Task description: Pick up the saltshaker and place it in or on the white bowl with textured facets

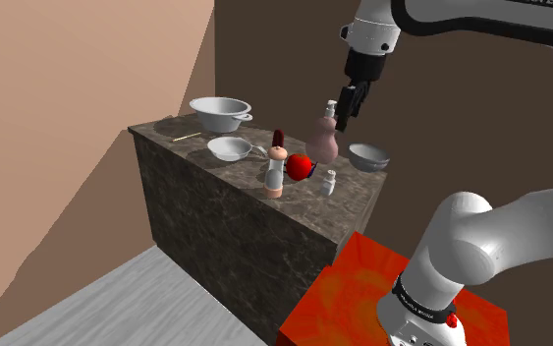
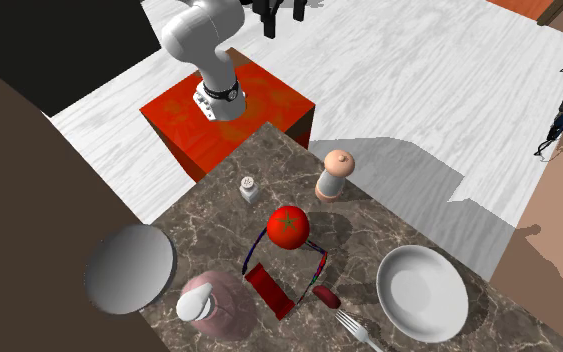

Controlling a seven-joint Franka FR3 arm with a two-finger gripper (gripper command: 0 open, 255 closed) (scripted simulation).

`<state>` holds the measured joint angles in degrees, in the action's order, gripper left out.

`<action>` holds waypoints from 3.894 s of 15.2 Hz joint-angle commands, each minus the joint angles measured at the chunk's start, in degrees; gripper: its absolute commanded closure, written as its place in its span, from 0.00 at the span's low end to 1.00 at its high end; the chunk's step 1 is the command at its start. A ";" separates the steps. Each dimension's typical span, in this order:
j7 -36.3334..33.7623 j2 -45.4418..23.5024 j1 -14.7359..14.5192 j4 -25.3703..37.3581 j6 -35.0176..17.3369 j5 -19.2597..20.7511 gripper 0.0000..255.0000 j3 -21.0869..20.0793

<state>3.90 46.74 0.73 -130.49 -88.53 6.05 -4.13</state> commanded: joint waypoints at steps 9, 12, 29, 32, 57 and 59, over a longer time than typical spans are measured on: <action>4.39 -0.79 2.60 -11.58 -13.32 3.88 0.00 7.23; 6.00 -2.53 3.80 -14.84 -18.71 5.46 0.00 10.12; 15.42 -25.51 8.10 -21.24 -49.94 9.85 0.00 25.82; 15.61 -27.76 7.96 -21.93 -52.87 9.74 0.00 26.42; 15.80 -26.55 7.96 -20.79 -50.55 9.60 1.00 26.18; 15.82 -25.38 8.00 -20.04 -48.65 9.56 1.00 25.88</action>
<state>19.69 20.80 8.74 -151.03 -138.25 15.67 21.90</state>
